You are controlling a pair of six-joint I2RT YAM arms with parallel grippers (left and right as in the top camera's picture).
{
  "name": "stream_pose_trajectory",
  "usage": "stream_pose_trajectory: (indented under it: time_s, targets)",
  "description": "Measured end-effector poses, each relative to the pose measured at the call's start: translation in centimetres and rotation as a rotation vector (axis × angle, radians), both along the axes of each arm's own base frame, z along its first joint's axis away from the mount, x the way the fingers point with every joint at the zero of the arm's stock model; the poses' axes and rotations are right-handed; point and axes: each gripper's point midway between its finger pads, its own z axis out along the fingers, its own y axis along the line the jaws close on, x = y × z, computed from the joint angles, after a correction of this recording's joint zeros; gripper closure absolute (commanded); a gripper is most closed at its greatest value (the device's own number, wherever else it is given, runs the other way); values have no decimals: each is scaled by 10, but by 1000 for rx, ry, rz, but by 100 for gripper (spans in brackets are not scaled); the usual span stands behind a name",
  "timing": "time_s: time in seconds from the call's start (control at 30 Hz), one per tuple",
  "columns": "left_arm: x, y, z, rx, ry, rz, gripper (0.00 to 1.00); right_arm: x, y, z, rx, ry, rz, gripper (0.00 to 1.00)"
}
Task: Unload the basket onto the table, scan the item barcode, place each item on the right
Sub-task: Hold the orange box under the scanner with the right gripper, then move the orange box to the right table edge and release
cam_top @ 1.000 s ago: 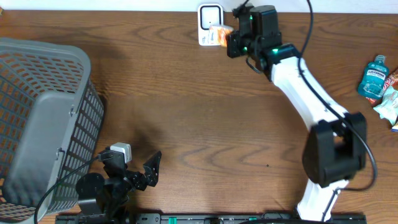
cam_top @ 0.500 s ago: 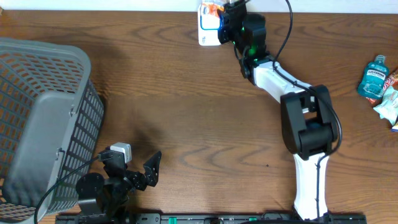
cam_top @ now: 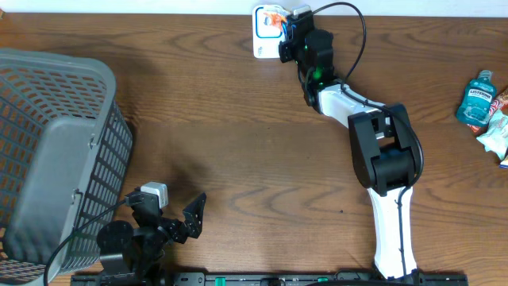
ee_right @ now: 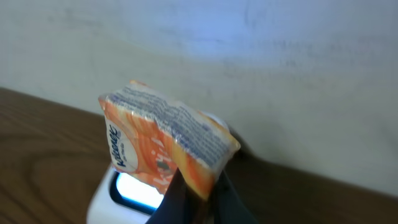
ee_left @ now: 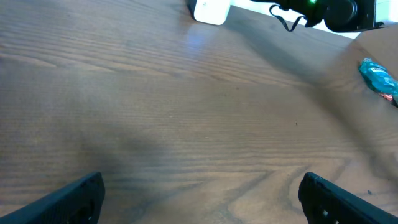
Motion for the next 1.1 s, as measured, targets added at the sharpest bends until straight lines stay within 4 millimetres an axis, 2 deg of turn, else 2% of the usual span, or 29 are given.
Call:
stream_pose_trajectory:
  time_s: [0.07, 0.17, 0.27, 0.37, 0.43, 0.67, 0.83, 0.87, 0.93, 0.97, 1.0, 1.07, 1.1]
  targets:
    - [0, 0, 0, 1, -1, 0, 1, -4, -11, -13, -36, 94, -42, 99]
    - [0, 0, 0, 0, 1, 0, 1, -10, -39, -14, -92, 188, -144, 99]
    - [0, 0, 0, 0, 1, 0, 1, -15, -88, 7, -152, 232, -286, 99]
    - [0, 0, 0, 0, 1, 0, 1, -24, -147, 27, -226, 277, -427, 99]
    - [0, 0, 0, 0, 0, 0, 1, -33, -189, 28, -276, 328, -518, 99]
    - [0, 0, 0, 0, 0, 0, 1, -80, -330, -15, -371, 586, -761, 99]
    - [0, 0, 0, 0, 1, 0, 1, -112, -415, -36, -321, 690, -881, 98]
    - [0, 0, 0, 0, 1, 0, 1, -117, -424, -40, -307, 704, -889, 95]
    - [0, 0, 0, 0, 1, 0, 1, -128, -444, -50, -260, 739, -898, 82]
    - [0, 0, 0, 0, 1, 0, 1, -130, -449, -54, -241, 747, -894, 69]
    - [0, 0, 0, 0, 1, 0, 1, -133, -453, -57, -213, 755, -887, 52]
    - [0, 0, 0, 0, 1, 0, 1, -132, -454, -61, -179, 758, -854, 1]
    - [0, 0, 0, 0, 0, 0, 1, -131, -452, -61, -164, 755, -838, 1]
